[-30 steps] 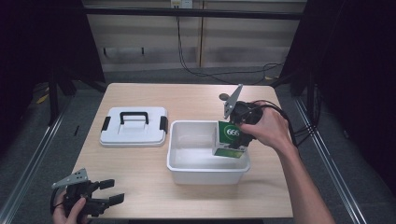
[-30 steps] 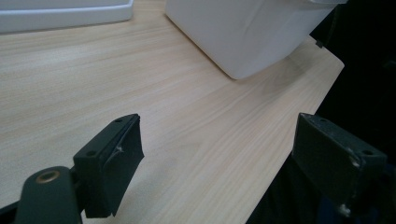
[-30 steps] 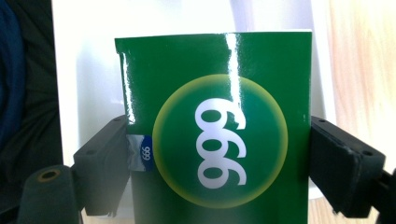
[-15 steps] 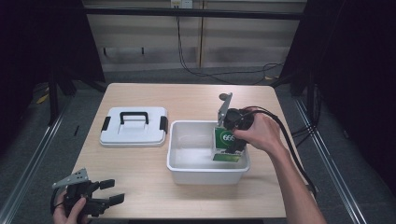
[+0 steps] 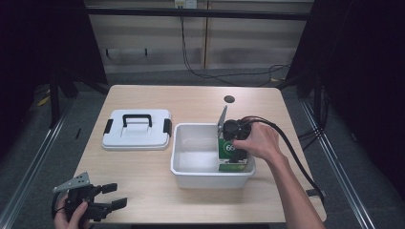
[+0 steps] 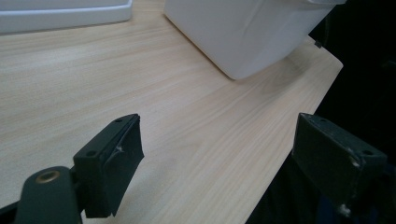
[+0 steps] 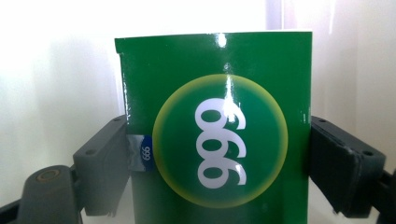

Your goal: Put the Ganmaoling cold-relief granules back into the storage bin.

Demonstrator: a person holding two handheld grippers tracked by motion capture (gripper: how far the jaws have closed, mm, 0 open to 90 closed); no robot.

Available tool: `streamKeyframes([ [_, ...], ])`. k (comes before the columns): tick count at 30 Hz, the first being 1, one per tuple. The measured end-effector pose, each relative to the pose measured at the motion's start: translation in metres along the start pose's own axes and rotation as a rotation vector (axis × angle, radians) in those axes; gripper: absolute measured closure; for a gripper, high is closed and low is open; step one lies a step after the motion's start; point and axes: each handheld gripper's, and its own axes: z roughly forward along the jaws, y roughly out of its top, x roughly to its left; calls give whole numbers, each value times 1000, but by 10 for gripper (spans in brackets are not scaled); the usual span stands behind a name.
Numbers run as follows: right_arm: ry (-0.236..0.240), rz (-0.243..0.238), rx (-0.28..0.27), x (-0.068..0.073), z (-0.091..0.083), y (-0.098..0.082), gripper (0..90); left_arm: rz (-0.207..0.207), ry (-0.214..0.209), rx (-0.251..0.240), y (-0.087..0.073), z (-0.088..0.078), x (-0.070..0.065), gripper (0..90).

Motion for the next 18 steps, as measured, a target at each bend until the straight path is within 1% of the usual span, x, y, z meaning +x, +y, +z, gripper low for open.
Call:
streamKeyframes([
  [1, -3, -5, 0, 0, 1, 0, 150, 0, 2, -1, 0, 0, 0, 160],
  [4, 1, 2, 1, -1, 4, 1, 150, 2, 3, -2, 0, 0, 0, 160],
  [5, 5, 12, 5, 0, 4, 1, 149, 2, 4, -3, 0, 0, 0, 160],
  [6, 1, 6, 7, 0, 5, 1, 149, 3, 3, -3, 0, -1, 0, 160],
  [8, -8, 11, 31, 0, 8, 1, 148, -3, 2, -5, 0, 0, 0, 160],
  [9, -12, 8, 40, -1, 9, 1, 148, 2, 3, -2, 0, -1, 0, 160],
  [11, -15, 12, 40, -1, 10, 0, 148, 4, 2, -2, 0, 0, 0, 160],
  [12, -14, 2, 41, -1, 11, 1, 148, 4, 3, -1, 0, -1, 0, 160],
  [14, -11, 8, 50, -1, 13, 1, 148, 3, 4, -2, 0, -1, 0, 160],
  [18, -14, -4, 63, -2, 17, 2, 146, 3, 1, -3, 0, -1, 0, 160],
])
